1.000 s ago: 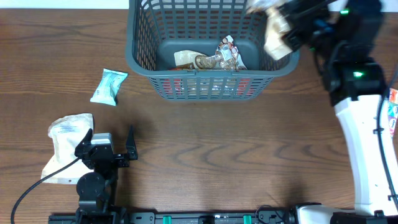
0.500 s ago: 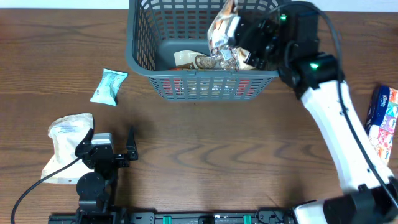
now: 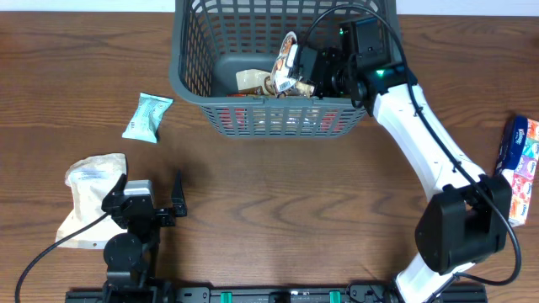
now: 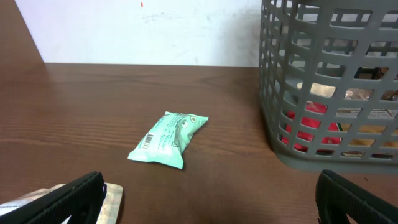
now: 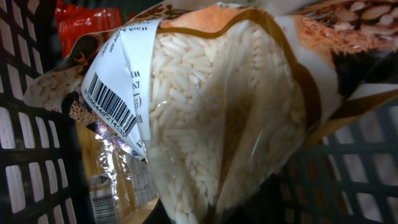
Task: Pack container
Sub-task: 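Lower the rice pouch into the basket and open the right gripper, then move the right gripper toward the blue tissue box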
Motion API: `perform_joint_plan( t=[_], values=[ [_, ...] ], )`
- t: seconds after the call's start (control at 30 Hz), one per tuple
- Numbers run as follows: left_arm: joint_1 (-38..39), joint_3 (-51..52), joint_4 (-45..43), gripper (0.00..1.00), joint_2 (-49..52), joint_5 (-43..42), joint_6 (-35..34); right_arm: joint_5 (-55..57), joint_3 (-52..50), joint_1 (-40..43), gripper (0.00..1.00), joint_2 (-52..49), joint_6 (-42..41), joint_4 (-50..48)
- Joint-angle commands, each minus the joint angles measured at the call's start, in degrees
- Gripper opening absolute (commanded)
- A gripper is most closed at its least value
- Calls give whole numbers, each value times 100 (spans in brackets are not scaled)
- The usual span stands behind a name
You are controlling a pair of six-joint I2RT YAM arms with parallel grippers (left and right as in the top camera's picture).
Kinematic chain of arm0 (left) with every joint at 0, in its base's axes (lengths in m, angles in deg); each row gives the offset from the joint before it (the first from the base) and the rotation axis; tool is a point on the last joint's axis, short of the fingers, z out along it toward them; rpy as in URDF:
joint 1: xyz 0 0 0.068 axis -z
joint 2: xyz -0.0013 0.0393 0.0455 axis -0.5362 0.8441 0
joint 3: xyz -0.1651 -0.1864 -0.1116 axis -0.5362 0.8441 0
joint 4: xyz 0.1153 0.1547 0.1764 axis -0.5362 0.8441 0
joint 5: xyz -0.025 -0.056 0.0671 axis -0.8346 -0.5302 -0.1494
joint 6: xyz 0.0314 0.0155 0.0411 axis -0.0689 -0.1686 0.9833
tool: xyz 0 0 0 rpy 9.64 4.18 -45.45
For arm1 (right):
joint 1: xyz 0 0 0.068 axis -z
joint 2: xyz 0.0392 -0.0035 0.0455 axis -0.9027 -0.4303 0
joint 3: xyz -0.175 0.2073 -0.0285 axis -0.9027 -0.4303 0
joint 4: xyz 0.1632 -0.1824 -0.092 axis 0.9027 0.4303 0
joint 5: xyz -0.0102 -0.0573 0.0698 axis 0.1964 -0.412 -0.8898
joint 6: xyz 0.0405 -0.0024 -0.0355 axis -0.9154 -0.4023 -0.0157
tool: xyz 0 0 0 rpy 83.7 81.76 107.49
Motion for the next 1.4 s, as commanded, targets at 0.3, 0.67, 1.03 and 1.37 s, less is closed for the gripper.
perform_joint_plan(
  t=[0.3,0.67,1.03,1.37],
  values=[
    [24,175,35,99,-39,-76,-35,-66,55,-33,39,85,-256,-109],
    [24,175,35,99,-39,-76,-35,-70,70,26,73,273,-492,-247],
    [24,175,35,99,-39,-76,-35,-70,76,450,73,1303,-1812,-1038],
    [24,175,35,99,-39,-76,-33,1497,76,2376,82,2286,-4234,-411]
  ],
)
